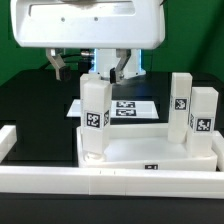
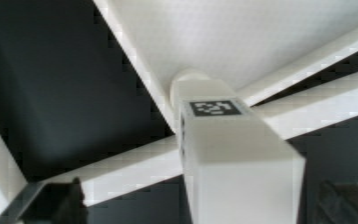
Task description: Assemble desk
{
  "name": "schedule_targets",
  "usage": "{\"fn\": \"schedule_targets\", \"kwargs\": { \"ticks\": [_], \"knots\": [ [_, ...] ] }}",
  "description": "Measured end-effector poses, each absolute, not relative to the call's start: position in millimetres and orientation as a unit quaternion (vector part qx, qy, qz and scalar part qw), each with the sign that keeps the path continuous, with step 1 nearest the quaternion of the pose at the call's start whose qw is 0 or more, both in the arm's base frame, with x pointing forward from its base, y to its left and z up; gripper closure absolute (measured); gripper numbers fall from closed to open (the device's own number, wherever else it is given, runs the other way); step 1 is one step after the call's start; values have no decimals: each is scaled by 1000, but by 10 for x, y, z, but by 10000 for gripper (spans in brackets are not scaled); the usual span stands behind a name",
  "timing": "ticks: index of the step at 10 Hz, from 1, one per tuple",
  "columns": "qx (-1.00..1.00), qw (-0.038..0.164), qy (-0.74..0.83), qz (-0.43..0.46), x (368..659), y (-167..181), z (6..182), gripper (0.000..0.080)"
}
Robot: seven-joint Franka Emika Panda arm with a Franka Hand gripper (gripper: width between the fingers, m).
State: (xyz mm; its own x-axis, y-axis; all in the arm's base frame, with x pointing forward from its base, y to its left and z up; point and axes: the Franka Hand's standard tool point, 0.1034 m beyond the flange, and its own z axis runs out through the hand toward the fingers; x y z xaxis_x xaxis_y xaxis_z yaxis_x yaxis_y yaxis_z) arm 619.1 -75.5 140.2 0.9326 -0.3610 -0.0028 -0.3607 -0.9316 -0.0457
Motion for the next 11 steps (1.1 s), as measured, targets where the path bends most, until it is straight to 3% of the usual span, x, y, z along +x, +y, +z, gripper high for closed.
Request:
{"fn": "schedule_targets", "kwargs": {
  "ticks": [4, 5, 6, 7, 11],
  "knots": [
    [-981, 18, 193, 4, 6183, -717, 1299, 163],
    [-981, 18, 192, 5, 6183, -699, 1290, 333],
    [-981, 19, 192, 5, 6185, -698, 1291, 333],
    [-981, 19, 192, 5, 6185, -700, 1292, 513],
    [-978, 19, 205, 5, 6182, -703, 1290, 511]
  ]
}}
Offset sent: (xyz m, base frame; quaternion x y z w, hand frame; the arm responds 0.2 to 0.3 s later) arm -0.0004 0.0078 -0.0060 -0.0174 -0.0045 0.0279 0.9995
